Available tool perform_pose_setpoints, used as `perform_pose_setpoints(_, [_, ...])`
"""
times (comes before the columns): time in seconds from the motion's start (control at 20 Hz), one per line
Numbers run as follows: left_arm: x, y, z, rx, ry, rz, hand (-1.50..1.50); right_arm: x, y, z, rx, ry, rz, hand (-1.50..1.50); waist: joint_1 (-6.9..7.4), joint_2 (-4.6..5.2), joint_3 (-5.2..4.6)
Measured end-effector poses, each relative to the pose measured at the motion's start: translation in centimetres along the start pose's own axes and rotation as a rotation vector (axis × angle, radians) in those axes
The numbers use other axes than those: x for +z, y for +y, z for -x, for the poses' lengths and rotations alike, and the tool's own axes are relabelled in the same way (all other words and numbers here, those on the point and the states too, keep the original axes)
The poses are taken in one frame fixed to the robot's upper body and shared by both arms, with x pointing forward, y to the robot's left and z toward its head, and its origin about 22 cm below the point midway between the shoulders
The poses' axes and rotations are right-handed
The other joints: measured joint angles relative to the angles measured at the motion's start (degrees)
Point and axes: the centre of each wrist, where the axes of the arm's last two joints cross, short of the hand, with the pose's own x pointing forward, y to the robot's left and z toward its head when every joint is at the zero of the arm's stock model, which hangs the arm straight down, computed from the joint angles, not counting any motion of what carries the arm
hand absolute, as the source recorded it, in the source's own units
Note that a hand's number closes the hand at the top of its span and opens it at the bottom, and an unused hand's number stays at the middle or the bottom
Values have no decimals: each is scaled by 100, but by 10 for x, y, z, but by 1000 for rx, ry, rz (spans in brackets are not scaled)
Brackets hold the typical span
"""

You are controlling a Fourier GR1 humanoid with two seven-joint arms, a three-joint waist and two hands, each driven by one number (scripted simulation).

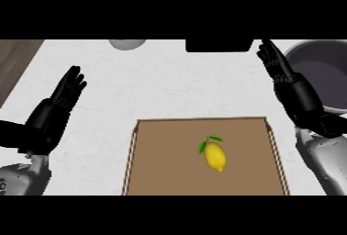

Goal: Pick the lemon from the tray and place it in the pot

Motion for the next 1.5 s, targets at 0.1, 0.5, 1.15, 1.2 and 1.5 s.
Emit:
perform_pose_setpoints(0.1, [-5, 4, -7, 1, -23, -18, 0, -14, 1, -9, -27, -9, -89, 150, 49, 71, -46])
perform_pose_setpoints(0.5, [-20, -5, -15, 82, -104, -91, 0, -67, -5, -51, 197, -80, -620, -150, 433, 248, -141])
perform_pose_setpoints(1.15, [-34, 0, -3, 120, -92, -167, 0, -103, -26, -67, 527, -263, -1051, -150, 176, 225, -122])
perform_pose_setpoints(1.2, [-33, 0, -3, 120, -89, -169, 0, -104, -21, -68, 565, -257, -1079, -150, 174, 216, -123])
perform_pose_setpoints(1.5, [-28, 2, 3, 119, -84, -189, 0, -100, 18, -77, 738, -248, -1247, -150, 79, 169, -126])
